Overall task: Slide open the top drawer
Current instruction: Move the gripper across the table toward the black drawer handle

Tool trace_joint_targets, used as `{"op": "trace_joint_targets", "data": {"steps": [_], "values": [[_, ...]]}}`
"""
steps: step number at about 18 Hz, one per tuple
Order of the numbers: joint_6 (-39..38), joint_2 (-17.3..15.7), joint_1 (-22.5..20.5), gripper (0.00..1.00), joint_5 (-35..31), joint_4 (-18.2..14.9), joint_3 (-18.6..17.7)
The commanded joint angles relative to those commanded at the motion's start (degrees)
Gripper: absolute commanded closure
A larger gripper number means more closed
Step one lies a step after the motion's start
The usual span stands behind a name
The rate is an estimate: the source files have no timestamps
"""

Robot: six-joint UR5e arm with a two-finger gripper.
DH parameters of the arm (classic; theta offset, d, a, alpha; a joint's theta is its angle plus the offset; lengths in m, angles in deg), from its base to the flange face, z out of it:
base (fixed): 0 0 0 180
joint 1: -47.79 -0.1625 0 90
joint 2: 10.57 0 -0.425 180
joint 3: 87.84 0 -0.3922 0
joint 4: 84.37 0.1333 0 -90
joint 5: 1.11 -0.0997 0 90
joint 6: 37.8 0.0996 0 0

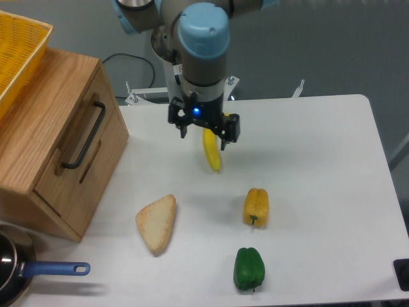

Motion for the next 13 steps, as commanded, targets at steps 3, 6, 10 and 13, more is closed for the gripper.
{"op": "trace_joint_targets", "data": {"steps": [3,6,10,13], "values": [[-3.08,-0.97,2.1,0.0,1.59,-0.79,0.0],[-6.06,-1.06,5.1,0.0,1.68,-0.97,0.0],[-9.06,-0.97,8.0,0.0,1.94,-1.41,0.0],[-11.25,-0.97,8.44,0.0,4.83,-1.41,0.0]]}}
